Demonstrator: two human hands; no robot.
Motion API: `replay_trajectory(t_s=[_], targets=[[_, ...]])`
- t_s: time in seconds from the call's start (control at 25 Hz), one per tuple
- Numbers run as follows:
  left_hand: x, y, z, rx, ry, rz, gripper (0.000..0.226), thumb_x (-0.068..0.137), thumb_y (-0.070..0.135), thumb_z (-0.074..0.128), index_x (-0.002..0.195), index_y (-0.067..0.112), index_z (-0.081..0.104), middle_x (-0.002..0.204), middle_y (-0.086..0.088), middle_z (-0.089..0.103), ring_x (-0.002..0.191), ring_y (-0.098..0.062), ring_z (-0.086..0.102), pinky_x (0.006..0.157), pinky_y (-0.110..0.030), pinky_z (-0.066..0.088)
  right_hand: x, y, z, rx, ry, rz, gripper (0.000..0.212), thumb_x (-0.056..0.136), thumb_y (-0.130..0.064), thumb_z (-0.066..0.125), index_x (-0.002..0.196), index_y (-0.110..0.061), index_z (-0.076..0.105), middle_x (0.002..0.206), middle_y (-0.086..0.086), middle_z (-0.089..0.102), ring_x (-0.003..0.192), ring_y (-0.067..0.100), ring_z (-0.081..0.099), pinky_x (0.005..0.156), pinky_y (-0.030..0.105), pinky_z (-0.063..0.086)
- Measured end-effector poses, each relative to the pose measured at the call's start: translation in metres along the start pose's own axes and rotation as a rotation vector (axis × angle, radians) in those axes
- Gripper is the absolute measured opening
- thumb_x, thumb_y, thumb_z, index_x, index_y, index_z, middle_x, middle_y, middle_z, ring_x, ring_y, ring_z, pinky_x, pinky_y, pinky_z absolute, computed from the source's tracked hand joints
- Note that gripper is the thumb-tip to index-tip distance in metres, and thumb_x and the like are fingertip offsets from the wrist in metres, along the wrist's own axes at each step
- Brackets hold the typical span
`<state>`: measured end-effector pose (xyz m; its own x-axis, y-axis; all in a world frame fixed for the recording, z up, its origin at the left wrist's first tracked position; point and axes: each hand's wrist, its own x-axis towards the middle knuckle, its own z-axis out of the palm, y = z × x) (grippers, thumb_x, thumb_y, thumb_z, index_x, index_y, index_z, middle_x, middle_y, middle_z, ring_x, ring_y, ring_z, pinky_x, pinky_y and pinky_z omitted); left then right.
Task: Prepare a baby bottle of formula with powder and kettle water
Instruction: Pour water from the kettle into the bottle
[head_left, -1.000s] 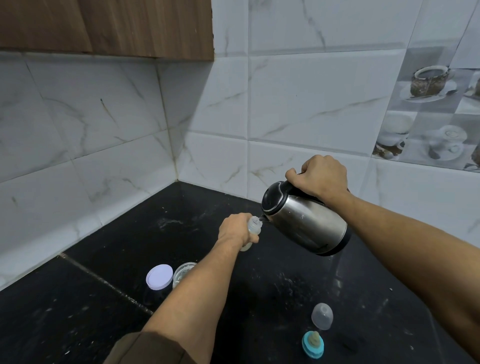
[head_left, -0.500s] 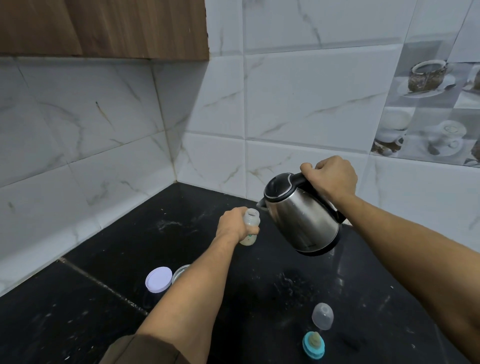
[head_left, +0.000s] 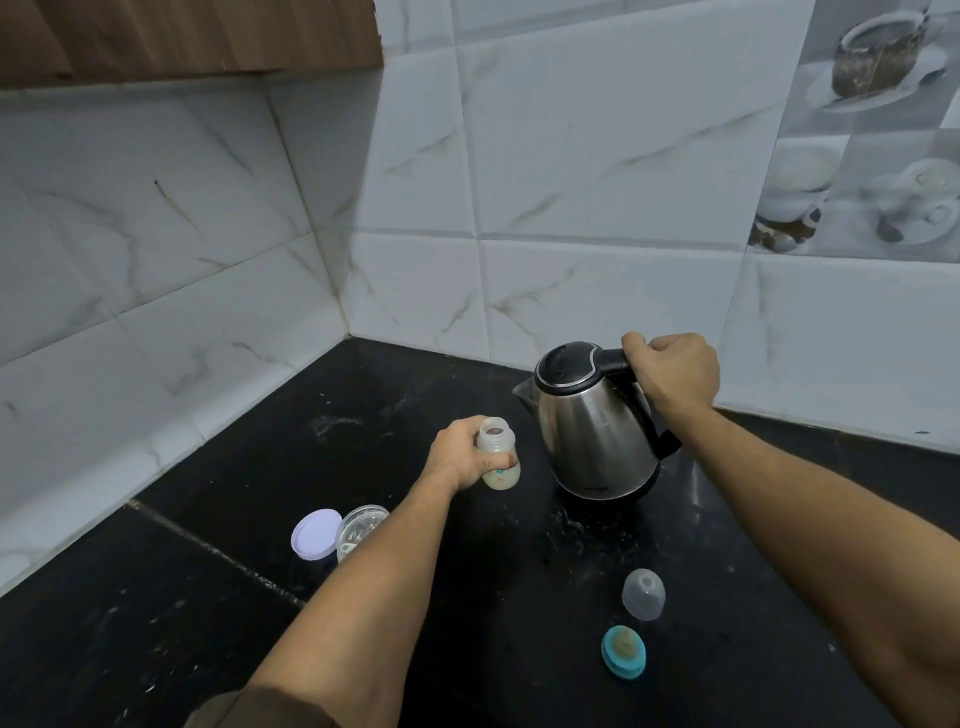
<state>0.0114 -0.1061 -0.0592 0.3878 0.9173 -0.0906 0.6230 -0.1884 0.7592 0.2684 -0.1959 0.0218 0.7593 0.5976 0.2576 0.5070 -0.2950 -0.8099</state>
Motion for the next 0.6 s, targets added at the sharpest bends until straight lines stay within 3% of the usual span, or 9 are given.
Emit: replay_trajectory(t_s=[0.6], targets=[[-0.002, -0.036, 0.021, -0.019, -0.157, -0.019, 0.044, 0.073, 0.018, 0.093, 0.112, 0.028, 0.075, 0.105, 0.009, 0.078, 0.106, -0.013, 0.070, 0.100, -0.039, 0.055, 0.000, 0.047, 0.028, 0.159, -0.045, 0.153, 0.043, 0.079, -0.036, 0.057, 0.049, -0.020, 0.030, 0.052, -0.001, 0.026, 0.052, 0.020, 0.026, 0.054, 0.033, 0.028]])
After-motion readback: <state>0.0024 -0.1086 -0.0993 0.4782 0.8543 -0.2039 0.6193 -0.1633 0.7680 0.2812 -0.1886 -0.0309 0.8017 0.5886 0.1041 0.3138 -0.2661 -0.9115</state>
